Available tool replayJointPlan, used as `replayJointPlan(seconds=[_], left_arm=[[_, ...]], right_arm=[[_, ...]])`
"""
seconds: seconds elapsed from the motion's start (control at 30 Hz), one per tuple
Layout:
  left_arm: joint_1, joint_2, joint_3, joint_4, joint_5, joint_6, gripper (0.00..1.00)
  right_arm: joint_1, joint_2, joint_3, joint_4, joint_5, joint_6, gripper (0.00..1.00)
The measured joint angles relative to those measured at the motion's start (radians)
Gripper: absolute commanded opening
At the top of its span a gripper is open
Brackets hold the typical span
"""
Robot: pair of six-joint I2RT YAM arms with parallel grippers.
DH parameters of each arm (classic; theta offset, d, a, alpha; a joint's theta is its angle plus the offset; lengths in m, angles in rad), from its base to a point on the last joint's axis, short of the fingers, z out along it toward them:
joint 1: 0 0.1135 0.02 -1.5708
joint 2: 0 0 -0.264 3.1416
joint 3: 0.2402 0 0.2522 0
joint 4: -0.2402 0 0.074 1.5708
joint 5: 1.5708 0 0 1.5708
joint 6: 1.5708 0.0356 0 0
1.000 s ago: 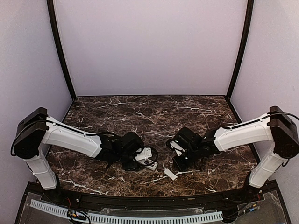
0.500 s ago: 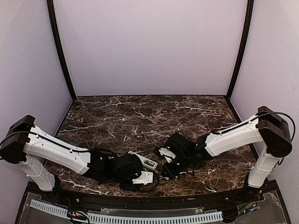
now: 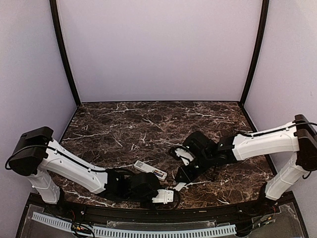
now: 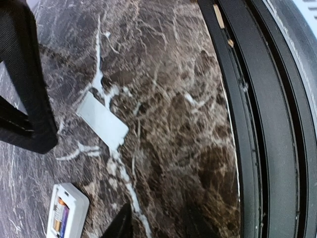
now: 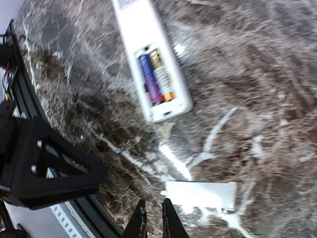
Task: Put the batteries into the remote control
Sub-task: Move the right arm with the battery cover to the center of the board.
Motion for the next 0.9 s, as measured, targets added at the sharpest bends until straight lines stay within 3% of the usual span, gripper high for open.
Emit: replayJointPlan(seconds=[0.1, 0.2, 0.43, 0.9], left_arm=[[0.000, 0.014, 0.000, 0.084, 0.002, 0.015, 0.29], [0.000, 0.034, 0.000, 0.157, 0.000, 0.024, 0.29], [0.000, 0.106, 0.003, 0.210, -0.021, 0.040, 0.28], [0.000, 0.135, 0.022, 0.222, -0.082, 0.040, 0.20]], right_arm=[[-0.076, -0.044, 0.002, -0.023, 0.031, 0.009, 0.26], [-0.119, -0.028, 0.002, -0.058, 0.070, 0.011, 0.29], [-0.118, 0.044, 0.002, -0.093, 0.093, -0.005, 0.17], [-0.118, 0.094, -0.003, -0.082, 0.093, -0.021, 0.06]])
